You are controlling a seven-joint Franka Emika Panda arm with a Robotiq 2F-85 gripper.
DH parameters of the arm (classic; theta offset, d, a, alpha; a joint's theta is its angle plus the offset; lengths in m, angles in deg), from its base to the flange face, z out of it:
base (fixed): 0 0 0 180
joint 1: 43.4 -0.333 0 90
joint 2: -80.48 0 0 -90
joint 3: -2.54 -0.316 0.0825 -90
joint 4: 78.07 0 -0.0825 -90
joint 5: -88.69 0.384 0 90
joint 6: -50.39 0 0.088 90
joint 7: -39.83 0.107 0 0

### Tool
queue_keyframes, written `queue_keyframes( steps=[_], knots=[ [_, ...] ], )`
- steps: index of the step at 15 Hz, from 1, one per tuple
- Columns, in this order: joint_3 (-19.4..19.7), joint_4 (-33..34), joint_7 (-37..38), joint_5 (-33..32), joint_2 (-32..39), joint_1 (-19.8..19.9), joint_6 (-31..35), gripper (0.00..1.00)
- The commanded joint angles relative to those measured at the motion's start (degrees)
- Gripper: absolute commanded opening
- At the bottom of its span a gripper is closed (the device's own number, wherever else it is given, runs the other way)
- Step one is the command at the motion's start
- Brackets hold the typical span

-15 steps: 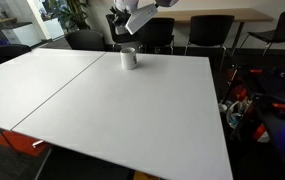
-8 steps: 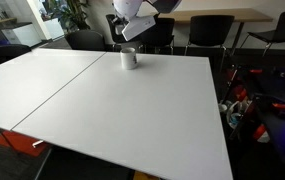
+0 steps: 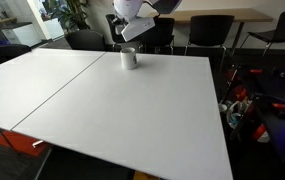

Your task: Pick the marker and put it in the cup

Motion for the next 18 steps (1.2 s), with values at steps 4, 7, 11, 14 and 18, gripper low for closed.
queue_keyframes(
  steps=[4,7,11,14,18],
  knots=[
    [-4.4,-0.5,3.6,-1.3,-0.9,3.0,-3.4,0.05],
    [-4.6,-0.6,7.1,-2.3,-0.8,3.2,-4.8,0.05],
    [-4.8,-0.3,11.3,-2.8,0.5,3.6,-7.2,0.05],
    [-5.1,0.6,14.6,-2.8,2.2,4.0,-8.7,0.05],
    [-5.0,1.4,20.2,-4.2,4.9,4.2,-8.4,0.05]
  ],
)
